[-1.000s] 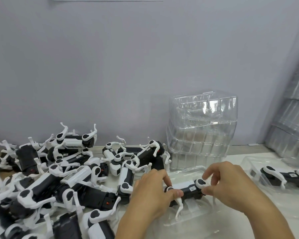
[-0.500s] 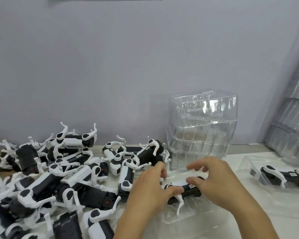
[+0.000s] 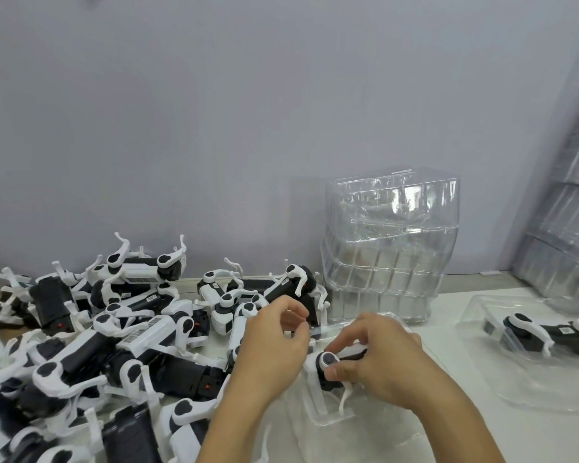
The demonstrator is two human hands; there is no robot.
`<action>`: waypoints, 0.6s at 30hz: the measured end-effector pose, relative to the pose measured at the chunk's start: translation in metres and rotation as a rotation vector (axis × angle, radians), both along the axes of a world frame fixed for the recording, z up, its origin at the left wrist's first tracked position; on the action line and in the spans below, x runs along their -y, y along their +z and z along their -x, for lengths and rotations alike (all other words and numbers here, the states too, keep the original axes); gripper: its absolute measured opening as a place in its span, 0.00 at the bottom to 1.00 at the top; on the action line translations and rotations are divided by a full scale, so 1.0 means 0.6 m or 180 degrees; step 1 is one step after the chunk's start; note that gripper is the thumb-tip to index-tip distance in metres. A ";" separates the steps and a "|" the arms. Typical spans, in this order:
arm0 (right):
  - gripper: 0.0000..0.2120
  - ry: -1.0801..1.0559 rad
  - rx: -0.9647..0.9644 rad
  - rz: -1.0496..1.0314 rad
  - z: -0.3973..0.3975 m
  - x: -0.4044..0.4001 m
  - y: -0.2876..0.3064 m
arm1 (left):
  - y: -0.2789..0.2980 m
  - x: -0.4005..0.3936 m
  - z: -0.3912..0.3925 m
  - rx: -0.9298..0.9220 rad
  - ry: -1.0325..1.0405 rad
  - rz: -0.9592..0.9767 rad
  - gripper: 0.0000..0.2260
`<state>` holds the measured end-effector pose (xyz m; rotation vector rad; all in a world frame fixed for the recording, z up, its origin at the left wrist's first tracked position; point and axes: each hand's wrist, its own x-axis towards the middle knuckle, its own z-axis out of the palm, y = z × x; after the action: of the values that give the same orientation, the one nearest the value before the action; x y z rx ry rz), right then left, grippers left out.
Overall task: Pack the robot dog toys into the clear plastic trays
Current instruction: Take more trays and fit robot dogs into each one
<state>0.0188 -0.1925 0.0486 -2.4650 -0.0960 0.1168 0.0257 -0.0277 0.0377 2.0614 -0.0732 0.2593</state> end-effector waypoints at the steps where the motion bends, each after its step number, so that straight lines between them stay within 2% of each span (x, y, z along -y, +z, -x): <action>1: 0.10 0.0006 0.0019 -0.0028 0.000 0.000 0.001 | -0.001 0.001 0.000 0.0004 -0.0010 -0.0097 0.07; 9: 0.08 0.0059 0.0024 0.0014 0.003 0.006 0.007 | -0.001 -0.001 0.001 0.0183 0.0105 -0.1027 0.06; 13: 0.07 -0.0108 -0.0098 0.0250 0.004 0.025 0.017 | 0.012 0.000 0.004 0.0447 0.0284 -0.1168 0.01; 18: 0.07 -0.0557 0.0144 0.0347 0.002 0.080 0.020 | 0.022 0.022 0.009 0.0141 0.0140 -0.0834 0.13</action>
<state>0.0177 -0.2408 0.0609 -2.5723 0.1094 -0.0097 0.0202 -0.0409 0.0506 2.3195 -0.0929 0.3376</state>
